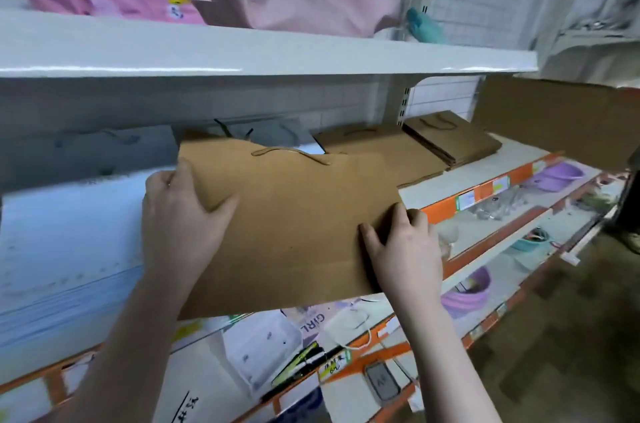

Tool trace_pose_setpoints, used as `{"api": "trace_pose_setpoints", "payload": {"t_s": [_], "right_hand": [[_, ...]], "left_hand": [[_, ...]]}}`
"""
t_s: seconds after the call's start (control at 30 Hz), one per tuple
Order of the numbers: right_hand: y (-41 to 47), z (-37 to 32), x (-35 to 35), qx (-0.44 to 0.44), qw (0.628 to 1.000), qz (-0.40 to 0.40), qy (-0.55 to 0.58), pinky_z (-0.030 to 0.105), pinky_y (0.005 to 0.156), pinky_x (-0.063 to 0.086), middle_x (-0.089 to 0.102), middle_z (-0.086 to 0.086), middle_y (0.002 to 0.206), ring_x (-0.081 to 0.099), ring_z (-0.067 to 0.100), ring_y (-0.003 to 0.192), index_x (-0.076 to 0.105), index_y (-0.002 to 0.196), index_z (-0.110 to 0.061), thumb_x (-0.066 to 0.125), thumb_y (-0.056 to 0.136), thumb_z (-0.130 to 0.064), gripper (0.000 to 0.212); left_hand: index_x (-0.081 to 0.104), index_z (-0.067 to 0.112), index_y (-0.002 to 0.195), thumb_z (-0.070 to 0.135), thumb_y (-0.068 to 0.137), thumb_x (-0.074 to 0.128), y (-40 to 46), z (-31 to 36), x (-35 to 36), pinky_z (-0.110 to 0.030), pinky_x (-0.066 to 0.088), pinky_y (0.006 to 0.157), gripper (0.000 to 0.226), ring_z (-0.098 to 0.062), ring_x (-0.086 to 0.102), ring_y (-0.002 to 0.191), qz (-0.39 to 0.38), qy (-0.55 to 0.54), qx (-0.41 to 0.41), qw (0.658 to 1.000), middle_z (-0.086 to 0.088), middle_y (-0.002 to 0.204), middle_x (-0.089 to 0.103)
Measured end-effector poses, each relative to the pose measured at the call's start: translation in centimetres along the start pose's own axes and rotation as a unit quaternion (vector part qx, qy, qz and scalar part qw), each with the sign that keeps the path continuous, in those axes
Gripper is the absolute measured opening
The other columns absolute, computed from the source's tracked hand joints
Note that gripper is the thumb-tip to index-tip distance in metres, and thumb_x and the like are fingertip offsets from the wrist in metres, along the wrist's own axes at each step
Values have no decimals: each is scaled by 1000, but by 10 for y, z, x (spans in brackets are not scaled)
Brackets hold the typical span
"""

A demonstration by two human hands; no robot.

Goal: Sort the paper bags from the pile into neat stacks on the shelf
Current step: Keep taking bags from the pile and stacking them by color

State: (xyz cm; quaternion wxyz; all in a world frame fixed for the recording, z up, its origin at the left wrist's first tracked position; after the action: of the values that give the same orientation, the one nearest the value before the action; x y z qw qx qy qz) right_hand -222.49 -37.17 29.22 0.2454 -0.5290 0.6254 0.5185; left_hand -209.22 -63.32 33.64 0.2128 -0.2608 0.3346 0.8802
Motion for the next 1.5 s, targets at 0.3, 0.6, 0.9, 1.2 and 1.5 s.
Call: {"api": "trace_pose_setpoints", "payload": {"t_s": [0.3,0.6,0.9,1.2,1.5], "right_hand": [[112,134,20,17,999,-14,49,39,95,37,46,12,124,41,29,115,42,132,-13,47,91,-50,56],[241,301,11,-17,998,-37,43,35,93,34,50,12,123,44,29,113,46,130,-12,49,91,-46,52],[341,377,33,-24,994,-66,88,37,98,40,46,7,132,43,26,119,41,137,-17,46,92,-48,55],[469,403,74,-68,995,-44,54,34,100,38,45,7,136,43,25,119,42,135,-15,46,93,-46,52],[580,396,105,-107,990,-55,75,31,99,37,44,10,135,43,24,120,36,142,-11,49,93,-42,60]], "left_hand": [[42,1,134,35,82,67,6,106,134,-45,34,98,66,-39,41,120,-21,27,6,999,-25,132,40],[38,5,139,39,86,61,-33,248,286,-46,35,103,67,-37,39,126,-40,44,-35,998,-23,140,37],[42,4,136,35,84,64,-11,319,377,-40,34,99,64,-38,37,124,-21,62,-73,995,-24,136,38],[41,4,137,40,84,63,55,355,483,-44,37,98,68,-39,40,123,10,39,-84,996,-21,138,37],[33,5,143,35,87,61,120,378,550,-41,31,104,70,-35,31,133,10,48,-114,992,-22,146,30]]}}
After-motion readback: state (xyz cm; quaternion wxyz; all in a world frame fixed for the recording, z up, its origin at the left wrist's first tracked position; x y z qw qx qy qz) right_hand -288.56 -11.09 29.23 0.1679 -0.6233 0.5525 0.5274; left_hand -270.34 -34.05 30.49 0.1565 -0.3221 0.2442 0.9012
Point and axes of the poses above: each hand's wrist, its own y-axis towards the middle knuckle, its own x-axis out of the palm, z = x × y, the point moved 10 cm from there along y, towards the middle knuckle
